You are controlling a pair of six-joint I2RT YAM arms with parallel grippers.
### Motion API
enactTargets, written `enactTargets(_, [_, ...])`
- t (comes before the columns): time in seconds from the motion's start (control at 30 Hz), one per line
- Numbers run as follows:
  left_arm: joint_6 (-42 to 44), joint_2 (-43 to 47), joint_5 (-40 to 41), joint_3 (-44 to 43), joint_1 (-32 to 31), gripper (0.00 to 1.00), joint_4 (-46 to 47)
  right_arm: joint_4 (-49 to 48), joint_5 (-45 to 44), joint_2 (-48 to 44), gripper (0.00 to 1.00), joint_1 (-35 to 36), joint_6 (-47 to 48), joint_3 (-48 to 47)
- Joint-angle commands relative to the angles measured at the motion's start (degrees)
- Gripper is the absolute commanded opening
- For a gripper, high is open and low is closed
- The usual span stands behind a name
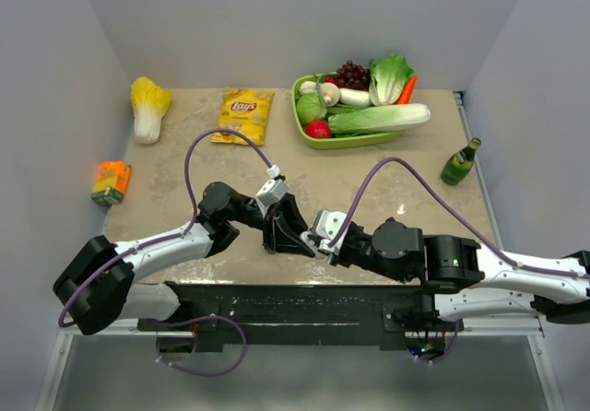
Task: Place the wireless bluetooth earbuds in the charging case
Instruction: Place the earbud in the charging case.
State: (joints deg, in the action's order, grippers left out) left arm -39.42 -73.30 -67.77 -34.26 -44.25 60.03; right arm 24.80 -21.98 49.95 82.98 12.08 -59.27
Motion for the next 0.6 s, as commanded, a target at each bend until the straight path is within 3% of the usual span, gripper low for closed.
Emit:
enactTargets(0.0, [-0.57,0.26,-0.88,-0.46,0.13,0.00,5.71,0.87,-2.28,0.32,0.22,0.16,0.41,-1.82])
enactTargets(0.43, [1.80,0.35,0.44,-0.19,0.22,0.00,3.34,-3.08,-6.84,-5.38,0.36,0.08,-3.46,-2.79])
enactTargets(0.57, [4.70,1.31,3.60,0.33,0.65,0.00,0.35,-8.44,-20.43,-11.80,0.36,0.08,-8.80,-0.33])
